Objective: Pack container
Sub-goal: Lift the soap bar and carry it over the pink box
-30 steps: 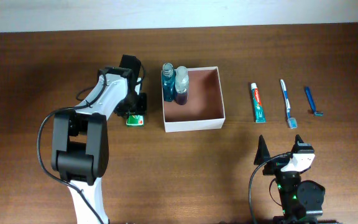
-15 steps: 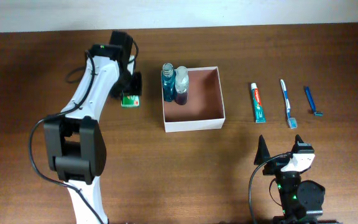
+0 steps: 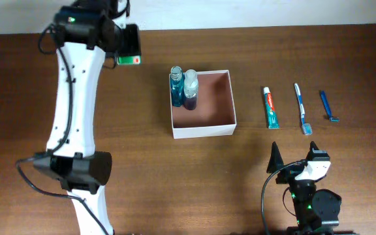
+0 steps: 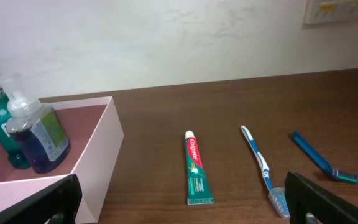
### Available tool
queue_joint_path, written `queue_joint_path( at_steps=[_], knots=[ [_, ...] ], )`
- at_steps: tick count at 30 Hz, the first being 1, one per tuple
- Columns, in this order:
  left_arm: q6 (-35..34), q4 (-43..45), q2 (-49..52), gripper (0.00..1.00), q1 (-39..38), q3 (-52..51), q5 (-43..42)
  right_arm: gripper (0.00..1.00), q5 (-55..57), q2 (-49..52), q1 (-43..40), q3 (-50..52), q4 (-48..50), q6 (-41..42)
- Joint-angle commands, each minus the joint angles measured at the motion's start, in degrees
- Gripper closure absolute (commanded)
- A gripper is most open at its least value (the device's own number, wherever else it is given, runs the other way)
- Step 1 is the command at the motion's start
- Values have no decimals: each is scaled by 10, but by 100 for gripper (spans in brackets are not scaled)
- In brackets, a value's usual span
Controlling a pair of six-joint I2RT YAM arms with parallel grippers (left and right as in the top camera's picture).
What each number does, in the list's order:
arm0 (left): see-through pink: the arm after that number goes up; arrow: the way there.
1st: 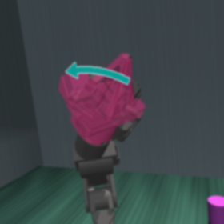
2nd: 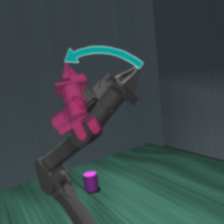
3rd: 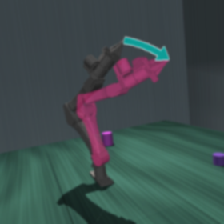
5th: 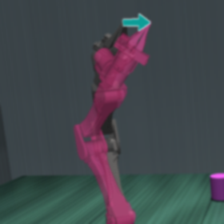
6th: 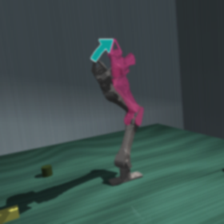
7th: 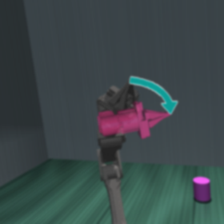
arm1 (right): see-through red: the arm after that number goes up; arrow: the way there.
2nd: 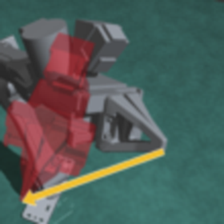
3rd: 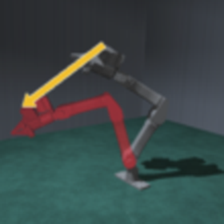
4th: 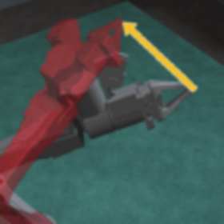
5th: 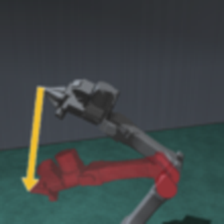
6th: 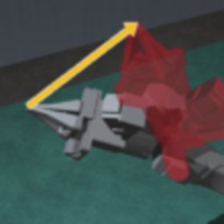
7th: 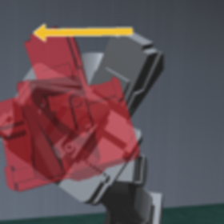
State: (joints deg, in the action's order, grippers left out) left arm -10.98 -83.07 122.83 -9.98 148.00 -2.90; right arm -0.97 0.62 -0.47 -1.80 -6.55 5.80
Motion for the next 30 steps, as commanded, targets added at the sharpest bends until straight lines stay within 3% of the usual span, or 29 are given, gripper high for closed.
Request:
queue_joint_path(
  at_steps=[1,12,18,30],
  knots=[
    [3,-6,-19,67,-15,61,-45,2,-3,-4,-5,5,0,0],
    [3,19,-20,67,-176,80,-48,2,-3,-4,-5,5,0,0],
    [-24,45,-16,67,-256,74,42,1,-3,-4,-5,5,0,0],
    [-94,106,59,66,-292,28,73,2,-3,-4,-5,5,0,0]
  ],
)
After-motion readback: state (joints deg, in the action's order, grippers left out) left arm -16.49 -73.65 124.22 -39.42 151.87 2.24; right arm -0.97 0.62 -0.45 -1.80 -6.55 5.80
